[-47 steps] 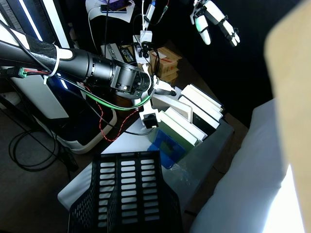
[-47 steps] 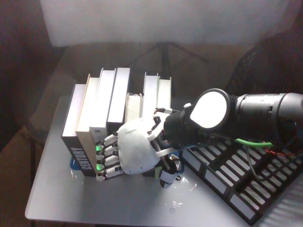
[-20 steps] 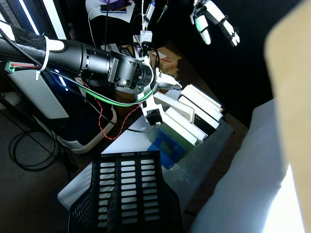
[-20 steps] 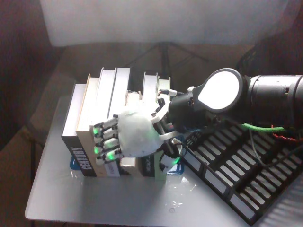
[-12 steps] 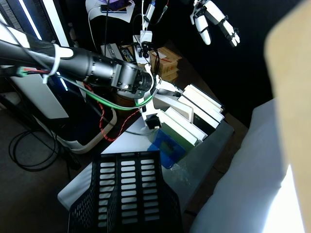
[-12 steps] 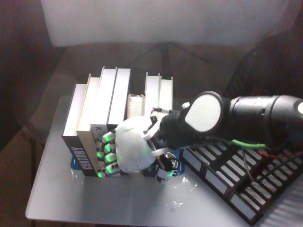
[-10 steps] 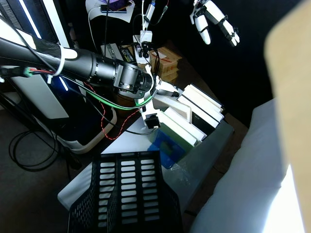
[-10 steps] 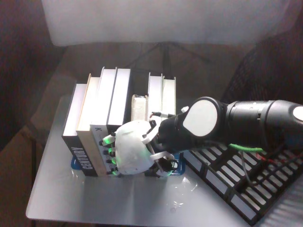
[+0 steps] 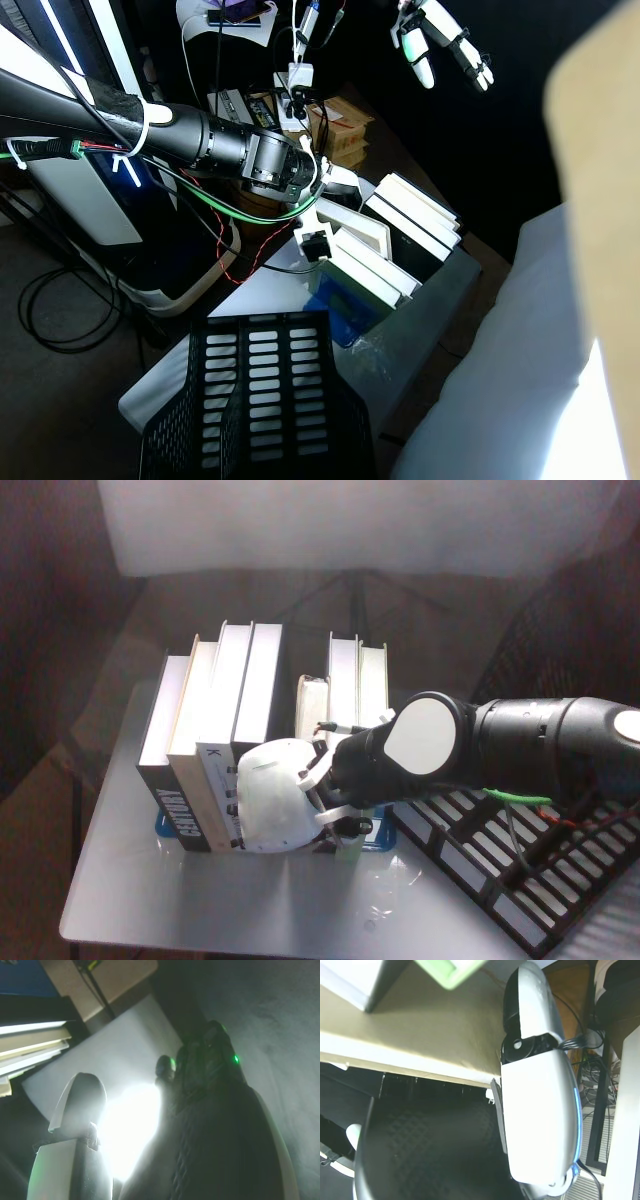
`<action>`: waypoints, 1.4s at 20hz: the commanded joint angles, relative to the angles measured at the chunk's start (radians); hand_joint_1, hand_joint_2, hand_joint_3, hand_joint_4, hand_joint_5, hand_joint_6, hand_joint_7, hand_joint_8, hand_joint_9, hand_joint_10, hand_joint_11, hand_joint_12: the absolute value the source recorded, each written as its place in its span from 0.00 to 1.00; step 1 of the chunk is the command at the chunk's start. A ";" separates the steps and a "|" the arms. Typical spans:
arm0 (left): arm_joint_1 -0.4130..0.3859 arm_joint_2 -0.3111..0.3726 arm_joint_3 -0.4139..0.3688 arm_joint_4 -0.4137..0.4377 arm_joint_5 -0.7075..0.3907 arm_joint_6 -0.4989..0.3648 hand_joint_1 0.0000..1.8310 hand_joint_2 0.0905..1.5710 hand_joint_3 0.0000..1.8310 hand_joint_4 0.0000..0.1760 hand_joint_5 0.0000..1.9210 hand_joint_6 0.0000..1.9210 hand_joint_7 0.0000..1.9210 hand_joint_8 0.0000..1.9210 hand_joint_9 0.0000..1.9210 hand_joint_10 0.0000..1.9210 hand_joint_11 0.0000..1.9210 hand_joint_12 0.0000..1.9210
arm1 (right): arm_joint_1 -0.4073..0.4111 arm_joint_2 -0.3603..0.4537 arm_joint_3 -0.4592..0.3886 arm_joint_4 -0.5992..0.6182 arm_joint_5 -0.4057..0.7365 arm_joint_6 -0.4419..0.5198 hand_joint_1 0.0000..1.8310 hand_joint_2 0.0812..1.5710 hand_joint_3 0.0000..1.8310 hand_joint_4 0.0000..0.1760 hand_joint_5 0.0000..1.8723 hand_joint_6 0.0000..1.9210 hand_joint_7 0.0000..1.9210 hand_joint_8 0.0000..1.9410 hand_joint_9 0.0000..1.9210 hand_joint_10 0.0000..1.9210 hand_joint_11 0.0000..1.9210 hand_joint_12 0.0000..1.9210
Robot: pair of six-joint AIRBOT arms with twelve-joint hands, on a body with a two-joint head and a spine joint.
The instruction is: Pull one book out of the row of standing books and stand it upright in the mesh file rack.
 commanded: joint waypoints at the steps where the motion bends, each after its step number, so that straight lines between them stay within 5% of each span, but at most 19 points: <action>1: -0.001 0.000 0.009 -0.027 -0.121 -0.004 0.38 0.87 0.00 0.24 0.07 0.00 0.01 0.00 0.00 0.00 0.00 0.00 | -0.005 0.023 0.012 -0.023 -0.029 0.000 0.75 0.70 0.00 0.00 0.52 0.54 0.54 0.45 0.42 0.70 0.27 0.95; 3: -0.001 0.000 0.008 -0.027 -0.122 -0.004 0.39 0.87 0.00 0.26 0.07 0.00 0.01 0.00 0.00 0.00 0.00 0.00 | -0.005 0.023 0.011 -0.024 -0.029 0.001 0.75 0.69 0.00 0.00 0.54 0.53 0.55 0.40 0.44 0.68 0.28 0.93; 8: -0.001 -0.001 0.009 -0.027 -0.122 -0.003 0.38 0.87 0.00 0.27 0.07 0.00 0.01 0.00 0.00 0.00 0.00 0.00 | -0.005 0.023 0.011 -0.024 -0.022 0.008 0.75 0.69 0.00 0.00 0.52 0.52 0.56 0.44 0.44 0.68 0.27 0.94; 10: -0.001 -0.001 0.009 -0.027 -0.122 -0.003 0.38 0.87 0.00 0.25 0.07 0.00 0.01 0.00 0.00 0.00 0.00 0.00 | -0.005 0.023 0.011 -0.024 -0.021 0.009 0.74 0.71 0.00 0.00 0.49 0.59 0.51 0.49 0.40 0.72 0.22 0.96; 14: -0.001 -0.001 0.009 -0.027 -0.121 -0.004 0.38 0.87 0.00 0.22 0.07 0.00 0.01 0.00 0.00 0.00 0.00 0.00 | -0.004 0.023 0.010 -0.023 -0.018 0.013 0.75 0.68 0.00 0.00 0.55 0.47 0.58 0.39 0.45 0.67 0.31 0.92; 19: -0.001 -0.002 0.010 -0.027 -0.121 -0.003 0.37 0.87 0.00 0.23 0.07 0.00 0.02 0.00 0.00 0.00 0.00 0.00 | 0.001 0.024 0.009 -0.019 -0.012 0.016 0.75 0.69 0.00 0.00 0.52 0.54 0.56 0.41 0.43 0.68 0.27 0.93; 28: -0.003 -0.001 0.003 -0.025 -0.125 -0.005 0.38 0.87 0.00 0.24 0.08 0.00 0.01 0.00 0.00 0.00 0.00 0.00 | 0.066 0.107 -0.067 0.067 0.017 0.016 0.75 0.69 0.00 0.00 0.52 0.47 0.55 0.47 0.46 0.68 0.34 0.91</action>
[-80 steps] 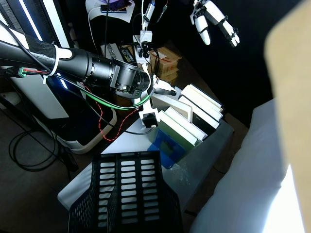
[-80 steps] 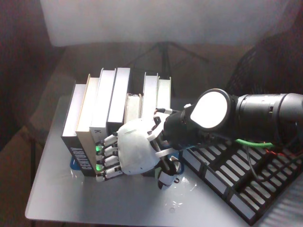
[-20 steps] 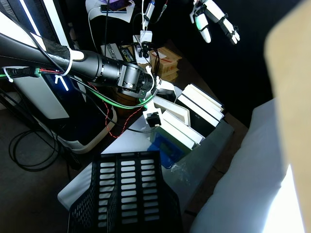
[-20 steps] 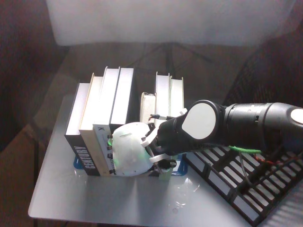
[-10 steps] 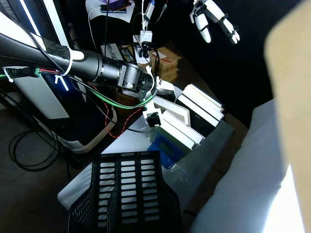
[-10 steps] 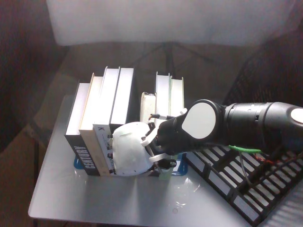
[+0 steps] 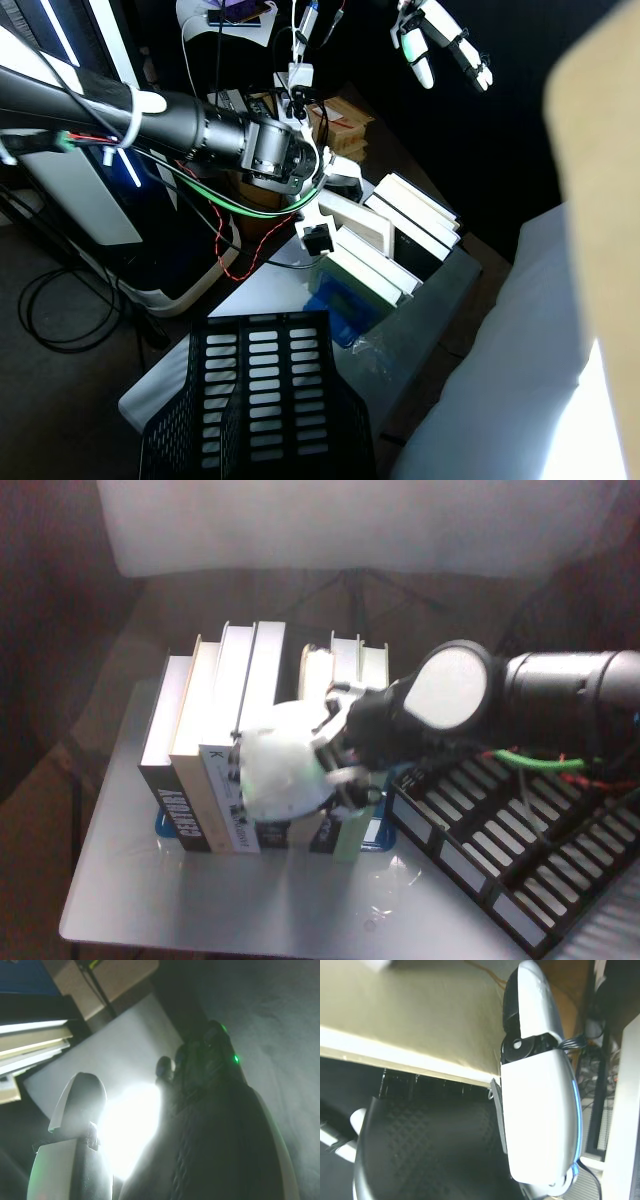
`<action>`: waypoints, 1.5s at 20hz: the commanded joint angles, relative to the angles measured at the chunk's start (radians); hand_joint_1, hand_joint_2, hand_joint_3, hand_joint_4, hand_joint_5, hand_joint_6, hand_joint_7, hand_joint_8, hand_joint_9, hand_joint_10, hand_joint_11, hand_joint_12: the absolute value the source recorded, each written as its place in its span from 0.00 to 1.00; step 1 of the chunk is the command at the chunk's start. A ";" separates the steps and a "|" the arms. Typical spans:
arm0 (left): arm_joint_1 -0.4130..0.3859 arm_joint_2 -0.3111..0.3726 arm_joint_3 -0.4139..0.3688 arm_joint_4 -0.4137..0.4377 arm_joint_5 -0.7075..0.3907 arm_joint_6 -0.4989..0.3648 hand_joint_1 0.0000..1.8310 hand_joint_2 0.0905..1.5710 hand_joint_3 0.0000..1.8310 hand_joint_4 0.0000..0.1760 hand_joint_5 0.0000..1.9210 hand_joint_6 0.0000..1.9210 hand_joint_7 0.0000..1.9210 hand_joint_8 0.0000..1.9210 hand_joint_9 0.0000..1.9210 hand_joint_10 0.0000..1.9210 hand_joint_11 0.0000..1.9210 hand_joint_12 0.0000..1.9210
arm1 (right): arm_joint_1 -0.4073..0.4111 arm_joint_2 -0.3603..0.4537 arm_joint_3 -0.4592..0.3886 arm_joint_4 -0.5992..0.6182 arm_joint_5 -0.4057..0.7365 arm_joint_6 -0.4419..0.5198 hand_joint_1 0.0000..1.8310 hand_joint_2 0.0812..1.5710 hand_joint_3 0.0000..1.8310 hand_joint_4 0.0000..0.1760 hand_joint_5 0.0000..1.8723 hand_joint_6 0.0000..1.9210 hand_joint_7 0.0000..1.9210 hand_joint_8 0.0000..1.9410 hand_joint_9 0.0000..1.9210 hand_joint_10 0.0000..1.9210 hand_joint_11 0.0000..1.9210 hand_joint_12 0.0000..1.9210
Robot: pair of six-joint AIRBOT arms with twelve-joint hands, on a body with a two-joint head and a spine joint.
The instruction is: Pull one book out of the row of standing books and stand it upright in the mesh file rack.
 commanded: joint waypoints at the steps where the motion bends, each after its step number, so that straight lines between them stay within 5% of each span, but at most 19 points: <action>1: -0.003 0.003 0.003 -0.030 -0.122 -0.004 0.38 0.87 0.00 0.23 0.07 0.00 0.01 0.00 0.00 0.00 0.00 0.00 | 0.004 0.029 -0.005 0.017 -0.021 -0.007 0.75 0.70 0.00 0.00 0.50 0.51 0.52 0.50 0.45 0.70 0.33 0.92; 4: -0.013 0.005 0.002 -0.026 -0.123 -0.003 0.38 0.86 0.00 0.18 0.07 0.00 0.01 0.00 0.00 0.00 0.00 0.00 | 0.022 0.067 -0.028 0.073 -0.006 -0.016 0.75 0.70 0.00 0.00 0.48 0.54 0.52 0.49 0.47 0.68 0.37 0.86; 7: -0.027 0.005 0.004 -0.018 -0.118 0.000 0.37 0.87 0.00 0.26 0.08 0.00 0.02 0.00 0.00 0.00 0.00 0.00 | 0.039 0.105 -0.048 0.139 0.008 -0.039 0.75 0.70 0.00 0.00 0.47 0.55 0.49 0.50 0.50 0.67 0.41 0.82; 10: -0.038 0.006 0.004 -0.013 -0.117 0.004 0.38 0.86 0.00 0.27 0.08 0.00 0.03 0.00 0.01 0.00 0.00 0.00 | 0.060 0.147 -0.072 0.197 0.009 -0.064 0.75 0.73 0.00 0.00 0.44 0.55 0.44 0.59 0.46 0.75 0.39 0.88; 11: -0.039 0.006 0.004 -0.012 -0.118 0.004 0.38 0.86 0.00 0.24 0.08 0.00 0.03 0.00 0.01 0.00 0.00 0.00 | 0.067 0.157 -0.077 0.214 0.013 -0.070 0.75 0.72 0.00 0.00 0.49 0.47 0.46 0.59 0.46 0.76 0.39 0.92; 15: -0.050 0.005 0.008 -0.003 -0.113 0.006 0.37 0.86 0.00 0.26 0.07 0.00 0.03 0.00 0.00 0.00 0.00 0.00 | 0.095 0.203 -0.105 0.266 0.019 -0.099 0.74 0.74 0.00 0.00 0.44 0.57 0.42 0.63 0.43 0.78 0.40 0.94; 18: -0.076 0.001 0.013 0.019 -0.095 0.016 0.35 0.87 0.00 0.21 0.07 0.00 0.02 0.00 0.00 0.00 0.00 0.00 | 0.113 0.229 -0.109 0.310 0.023 -0.105 0.74 0.75 0.00 0.00 0.43 0.59 0.41 0.66 0.39 0.81 0.29 0.97; 21: -0.095 -0.005 0.019 0.036 -0.083 0.017 0.35 0.87 0.00 0.26 0.07 0.00 0.02 0.00 0.00 0.00 0.00 0.00 | 0.136 0.257 -0.110 0.397 0.032 -0.144 0.74 0.76 0.00 0.00 0.42 0.63 0.40 0.66 0.39 0.81 0.29 0.93; 24: -0.103 -0.008 0.022 0.045 -0.076 0.018 0.34 0.88 0.00 0.34 0.06 0.00 0.01 0.00 0.00 0.00 0.00 0.00 | 0.168 0.283 -0.112 0.447 0.045 -0.153 0.73 0.78 0.00 0.00 0.41 0.60 0.37 0.78 0.33 0.87 0.23 1.00; 27: -0.116 -0.013 0.026 0.055 -0.066 0.022 0.35 0.87 0.00 0.27 0.06 0.00 0.01 0.00 0.00 0.00 0.00 0.00 | 0.189 0.301 -0.116 0.468 0.048 -0.155 0.73 0.77 0.00 0.00 0.43 0.67 0.39 0.70 0.32 0.83 0.16 1.00; 30: -0.129 -0.016 0.030 0.066 -0.060 0.024 0.35 0.87 0.00 0.27 0.06 0.00 0.01 0.00 0.00 0.00 0.00 0.00 | 0.212 0.322 -0.123 0.509 0.060 -0.165 0.73 0.76 0.00 0.00 0.42 0.64 0.40 0.70 0.36 0.81 0.23 0.99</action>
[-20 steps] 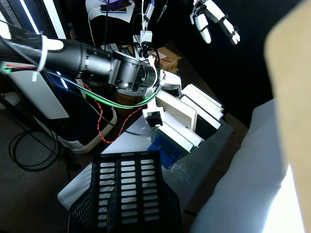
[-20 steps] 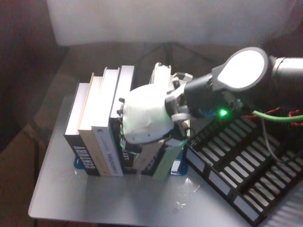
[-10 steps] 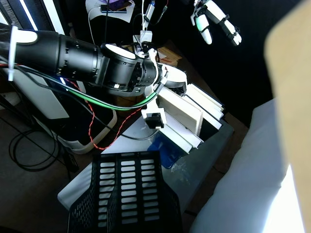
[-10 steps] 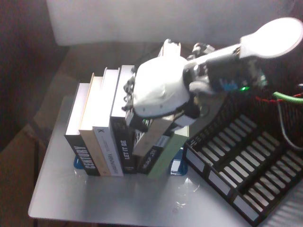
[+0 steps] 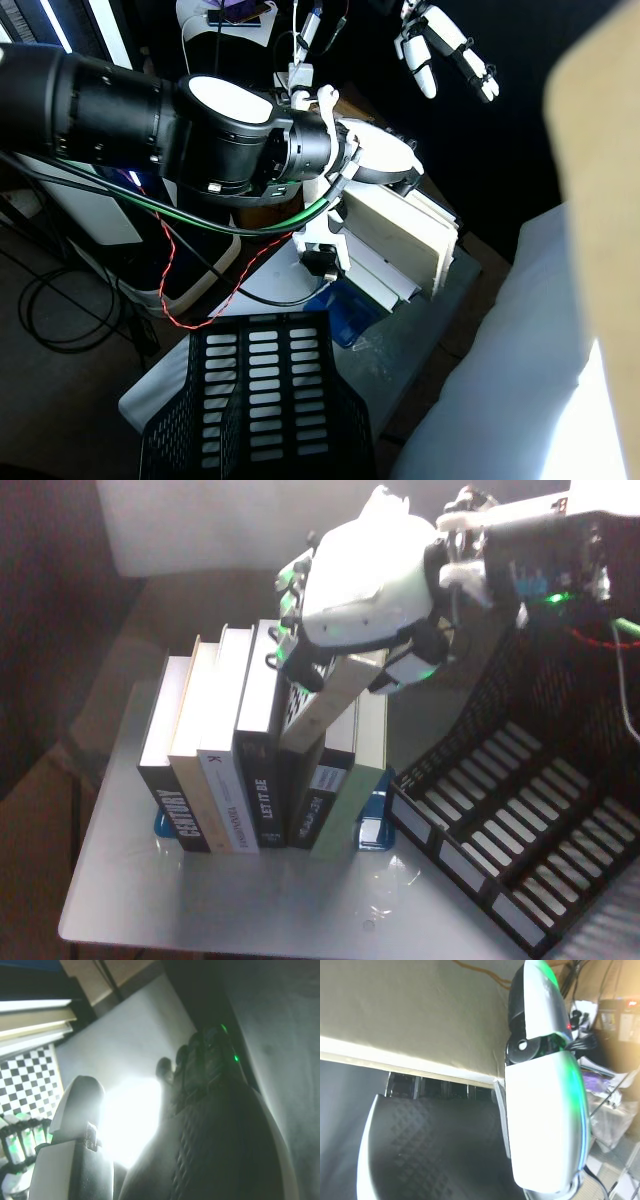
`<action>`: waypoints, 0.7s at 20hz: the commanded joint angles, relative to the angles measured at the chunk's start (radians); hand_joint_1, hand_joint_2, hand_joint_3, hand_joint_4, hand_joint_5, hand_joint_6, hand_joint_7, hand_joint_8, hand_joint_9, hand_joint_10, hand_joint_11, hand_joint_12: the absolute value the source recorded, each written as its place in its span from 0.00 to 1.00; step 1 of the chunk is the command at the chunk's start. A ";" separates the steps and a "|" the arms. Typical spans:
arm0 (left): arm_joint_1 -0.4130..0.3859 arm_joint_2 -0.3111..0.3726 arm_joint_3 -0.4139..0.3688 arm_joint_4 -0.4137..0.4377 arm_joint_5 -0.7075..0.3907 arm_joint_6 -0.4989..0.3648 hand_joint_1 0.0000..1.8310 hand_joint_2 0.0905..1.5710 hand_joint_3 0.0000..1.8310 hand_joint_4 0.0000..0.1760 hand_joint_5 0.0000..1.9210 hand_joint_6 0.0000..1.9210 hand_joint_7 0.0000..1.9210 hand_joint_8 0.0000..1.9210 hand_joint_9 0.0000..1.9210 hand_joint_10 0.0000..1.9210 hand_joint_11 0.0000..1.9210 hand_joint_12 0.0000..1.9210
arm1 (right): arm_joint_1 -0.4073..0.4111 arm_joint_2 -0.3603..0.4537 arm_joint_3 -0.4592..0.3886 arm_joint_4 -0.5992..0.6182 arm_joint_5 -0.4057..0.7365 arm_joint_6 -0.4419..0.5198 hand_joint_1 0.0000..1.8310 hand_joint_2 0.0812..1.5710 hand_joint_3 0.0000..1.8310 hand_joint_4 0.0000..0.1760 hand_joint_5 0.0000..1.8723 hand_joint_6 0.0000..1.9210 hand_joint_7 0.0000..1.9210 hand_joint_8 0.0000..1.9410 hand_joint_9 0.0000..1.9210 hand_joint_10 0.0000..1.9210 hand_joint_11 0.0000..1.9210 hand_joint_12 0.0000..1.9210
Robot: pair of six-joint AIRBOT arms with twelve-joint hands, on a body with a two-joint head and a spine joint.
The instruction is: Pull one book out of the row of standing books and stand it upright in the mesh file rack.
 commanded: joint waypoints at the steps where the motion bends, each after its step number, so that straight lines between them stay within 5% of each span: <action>1: -0.007 0.004 0.008 -0.023 -0.110 0.000 0.35 0.87 0.00 0.27 0.06 0.00 0.01 0.00 0.00 0.00 0.00 0.00 | 0.023 0.028 -0.003 0.042 -0.017 -0.007 0.73 0.76 0.00 0.00 0.42 0.64 0.40 0.70 0.36 0.81 0.23 0.99; 3: -0.010 0.002 0.009 -0.022 -0.109 -0.001 0.35 0.88 0.00 0.30 0.06 0.00 0.02 0.00 0.00 0.00 0.00 0.00 | 0.045 0.049 -0.015 0.073 -0.014 -0.023 0.74 0.76 0.00 0.00 0.41 0.63 0.41 0.67 0.40 0.81 0.31 0.97; 5: -0.013 0.001 0.010 -0.018 -0.107 -0.001 0.33 0.88 0.00 0.34 0.06 0.00 0.02 0.00 0.00 0.00 0.00 0.00 | 0.063 0.062 -0.018 0.122 -0.010 -0.048 0.73 0.78 0.00 0.00 0.41 0.71 0.39 0.67 0.32 0.83 0.16 0.99; 9: -0.035 -0.007 0.015 -0.001 -0.094 0.003 0.33 0.88 0.00 0.28 0.07 0.00 0.02 0.00 0.00 0.00 0.00 0.00 | 0.106 0.095 -0.021 0.150 -0.011 -0.049 0.74 0.74 0.00 0.00 0.40 0.67 0.46 0.60 0.40 0.75 0.23 0.94; 12: -0.054 -0.011 0.019 0.014 -0.084 0.006 0.34 0.88 0.00 0.28 0.07 0.00 0.02 0.00 0.00 0.00 0.00 0.00 | 0.143 0.122 -0.026 0.166 -0.012 -0.056 0.74 0.75 0.00 0.00 0.41 0.67 0.46 0.62 0.38 0.77 0.14 0.97; 14: -0.065 -0.014 0.021 0.024 -0.077 0.006 0.34 0.88 0.00 0.28 0.06 0.00 0.01 0.00 0.00 0.00 0.00 0.00 | 0.167 0.139 -0.034 0.169 -0.015 -0.062 0.74 0.75 0.00 0.00 0.41 0.67 0.46 0.61 0.39 0.76 0.16 0.96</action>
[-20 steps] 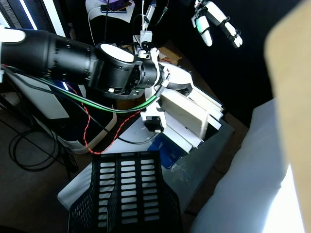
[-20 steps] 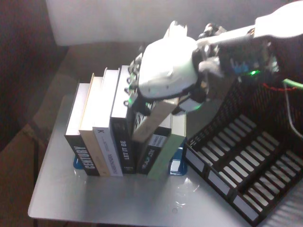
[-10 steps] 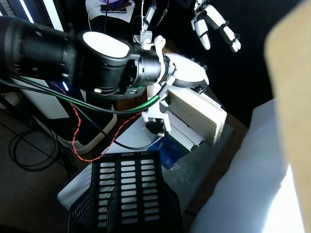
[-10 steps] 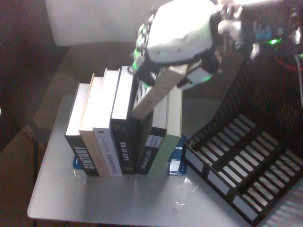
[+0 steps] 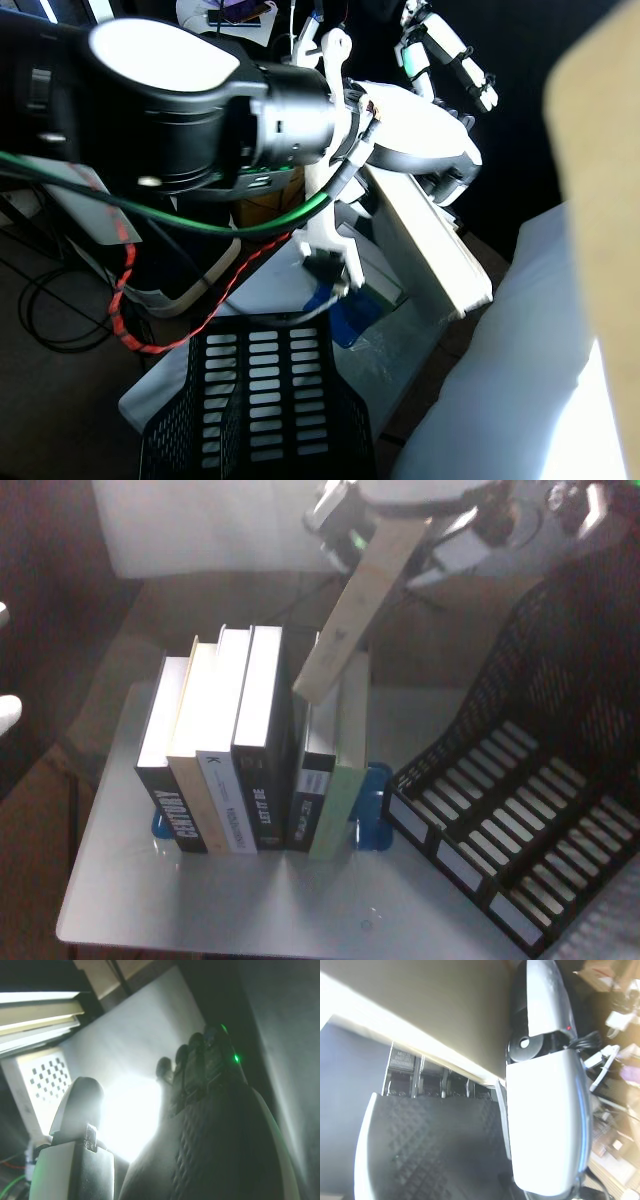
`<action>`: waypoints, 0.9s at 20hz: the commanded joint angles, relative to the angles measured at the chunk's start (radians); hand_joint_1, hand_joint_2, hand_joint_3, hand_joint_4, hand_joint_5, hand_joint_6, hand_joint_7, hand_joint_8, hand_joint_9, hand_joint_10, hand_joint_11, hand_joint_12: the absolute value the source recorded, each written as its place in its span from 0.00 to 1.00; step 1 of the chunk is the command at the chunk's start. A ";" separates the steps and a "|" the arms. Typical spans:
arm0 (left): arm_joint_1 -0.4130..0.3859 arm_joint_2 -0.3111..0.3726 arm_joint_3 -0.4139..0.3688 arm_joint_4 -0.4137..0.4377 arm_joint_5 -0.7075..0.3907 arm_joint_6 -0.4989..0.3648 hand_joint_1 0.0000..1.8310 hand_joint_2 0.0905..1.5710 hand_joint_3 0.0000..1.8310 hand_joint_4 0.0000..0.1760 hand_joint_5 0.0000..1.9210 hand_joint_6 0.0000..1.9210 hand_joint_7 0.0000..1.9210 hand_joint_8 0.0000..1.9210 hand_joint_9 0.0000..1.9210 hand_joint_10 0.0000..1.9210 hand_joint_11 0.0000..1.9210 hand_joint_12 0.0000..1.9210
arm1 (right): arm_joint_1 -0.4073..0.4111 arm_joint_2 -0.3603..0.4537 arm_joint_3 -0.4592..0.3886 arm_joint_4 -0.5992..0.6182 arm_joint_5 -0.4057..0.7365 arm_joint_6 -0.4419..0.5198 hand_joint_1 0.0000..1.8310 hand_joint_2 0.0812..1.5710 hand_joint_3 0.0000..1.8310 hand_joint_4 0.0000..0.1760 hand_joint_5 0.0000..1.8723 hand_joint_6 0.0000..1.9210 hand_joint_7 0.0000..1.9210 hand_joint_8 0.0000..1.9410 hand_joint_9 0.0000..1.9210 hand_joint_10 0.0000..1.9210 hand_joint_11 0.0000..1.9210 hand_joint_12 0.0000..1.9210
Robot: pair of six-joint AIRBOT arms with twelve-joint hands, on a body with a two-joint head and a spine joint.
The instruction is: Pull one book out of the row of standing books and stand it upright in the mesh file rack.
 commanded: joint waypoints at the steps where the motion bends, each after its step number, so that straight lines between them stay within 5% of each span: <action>1: -0.007 0.002 0.011 -0.015 -0.112 -0.003 0.34 0.88 0.00 0.25 0.06 0.00 0.02 0.00 0.00 0.00 0.00 0.00 | 0.029 0.015 -0.007 0.048 0.000 -0.014 0.74 0.74 0.00 0.00 0.40 0.67 0.47 0.60 0.39 0.75 0.13 0.97; 3: -0.009 -0.002 0.012 -0.013 -0.112 -0.003 0.35 0.88 0.00 0.27 0.07 0.00 0.01 0.00 0.00 0.00 0.00 0.00 | 0.057 0.032 -0.018 0.069 -0.003 -0.039 0.73 0.76 0.00 0.00 0.40 0.67 0.43 0.67 0.35 0.80 0.13 1.00; 7: -0.011 -0.004 0.012 -0.011 -0.109 -0.003 0.35 0.88 0.00 0.32 0.06 0.00 0.01 0.00 0.00 0.00 0.00 0.00 | 0.108 0.073 -0.038 0.118 -0.014 -0.099 0.74 0.74 0.00 0.00 0.44 0.61 0.47 0.63 0.38 0.77 0.11 1.00; 10: -0.012 -0.007 0.013 -0.011 -0.109 -0.004 0.32 0.88 0.00 0.27 0.06 0.00 0.01 0.00 0.00 0.00 0.00 0.00 | 0.133 0.095 -0.045 0.120 -0.022 -0.100 0.74 0.74 0.00 0.00 0.40 0.64 0.47 0.61 0.39 0.78 0.11 1.00; 12: -0.015 -0.007 0.013 -0.008 -0.108 -0.004 0.31 0.89 0.00 0.34 0.06 0.00 0.01 0.00 0.00 0.00 0.00 0.00 | 0.146 0.104 -0.049 0.120 -0.023 -0.100 0.74 0.75 0.00 0.00 0.40 0.66 0.47 0.63 0.37 0.77 0.07 0.99; 15: -0.018 -0.009 0.013 -0.005 -0.107 -0.004 0.33 0.88 0.00 0.31 0.06 0.00 0.01 0.00 0.00 0.00 0.00 0.00 | 0.185 0.135 -0.067 0.110 -0.032 -0.100 0.74 0.75 0.00 0.00 0.39 0.67 0.48 0.65 0.36 0.77 0.04 0.99; 16: -0.020 -0.009 0.013 -0.004 -0.106 -0.005 0.34 0.88 0.00 0.27 0.06 0.00 0.02 0.00 0.00 0.00 0.00 0.00 | 0.198 0.146 -0.075 0.105 -0.038 -0.100 0.74 0.75 0.00 0.00 0.41 0.66 0.44 0.66 0.38 0.78 0.15 0.95; 18: -0.024 -0.011 0.012 0.000 -0.103 -0.005 0.34 0.88 0.00 0.26 0.06 0.00 0.02 0.00 0.00 0.00 0.00 0.00 | 0.223 0.176 -0.100 0.068 -0.057 -0.100 0.74 0.75 0.00 0.00 0.42 0.62 0.44 0.67 0.37 0.79 0.11 0.99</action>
